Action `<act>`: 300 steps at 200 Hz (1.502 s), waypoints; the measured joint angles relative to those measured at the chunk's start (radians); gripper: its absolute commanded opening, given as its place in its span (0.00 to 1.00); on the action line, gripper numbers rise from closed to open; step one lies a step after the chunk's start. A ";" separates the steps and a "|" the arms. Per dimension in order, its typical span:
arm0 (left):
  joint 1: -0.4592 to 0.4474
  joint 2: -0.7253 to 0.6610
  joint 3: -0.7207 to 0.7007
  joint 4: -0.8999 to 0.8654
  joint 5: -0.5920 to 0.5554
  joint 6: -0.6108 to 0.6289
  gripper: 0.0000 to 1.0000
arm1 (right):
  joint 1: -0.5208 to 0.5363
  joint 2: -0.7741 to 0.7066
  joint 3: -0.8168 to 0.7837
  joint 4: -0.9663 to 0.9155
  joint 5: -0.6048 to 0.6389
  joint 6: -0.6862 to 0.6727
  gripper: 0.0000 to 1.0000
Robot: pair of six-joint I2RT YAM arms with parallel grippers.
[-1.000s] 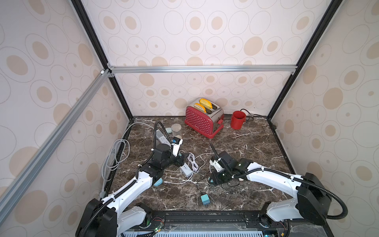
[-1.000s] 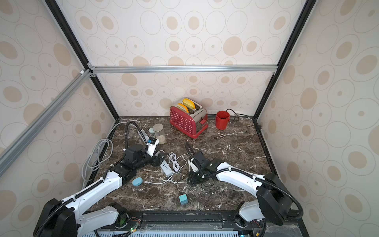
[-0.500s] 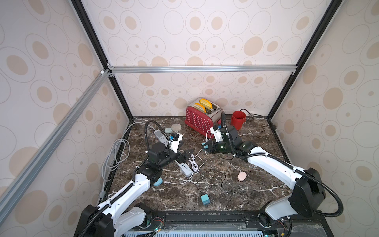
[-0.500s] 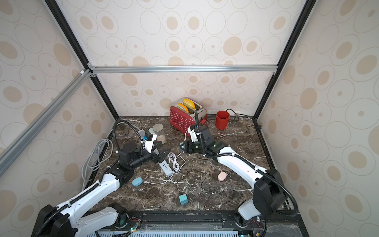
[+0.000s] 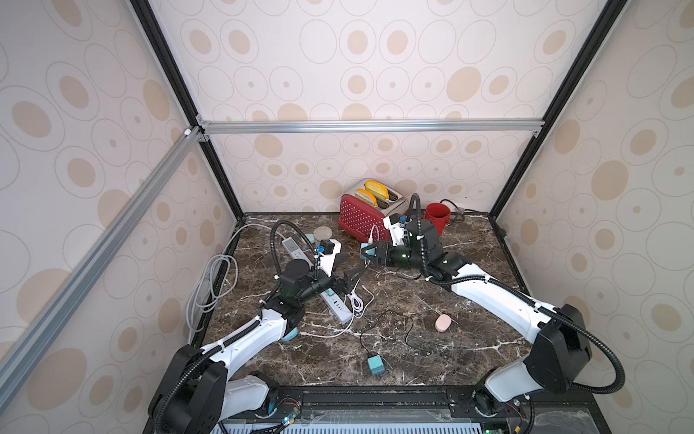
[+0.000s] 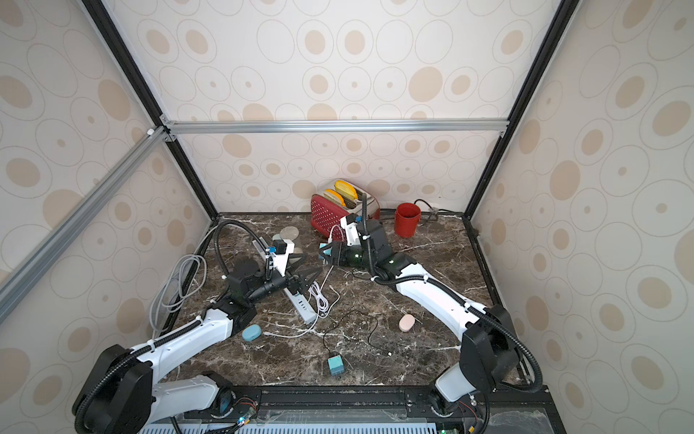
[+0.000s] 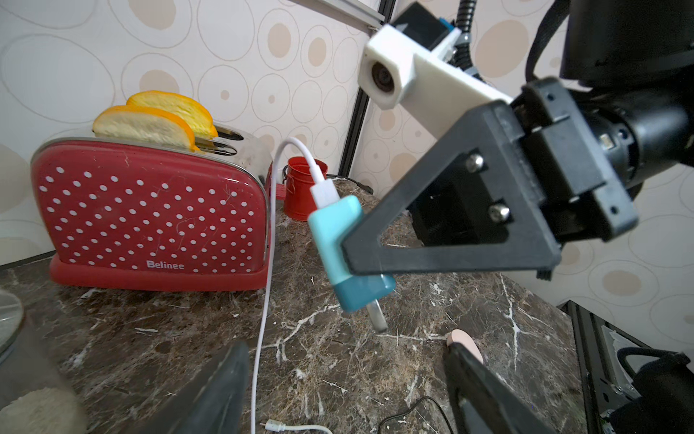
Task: Charge the bluetooth headset
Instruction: Pick up the plug from the center of the board.
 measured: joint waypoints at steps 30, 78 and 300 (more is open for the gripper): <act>-0.035 0.033 0.008 0.020 -0.045 -0.002 0.78 | 0.000 0.002 -0.005 0.058 -0.005 0.051 0.34; -0.038 0.064 0.034 0.072 -0.135 -0.061 0.75 | -0.001 0.003 -0.039 0.135 -0.014 0.105 0.34; -0.100 0.171 0.064 0.287 -0.307 -0.081 0.42 | 0.000 0.021 -0.100 0.332 -0.037 0.246 0.30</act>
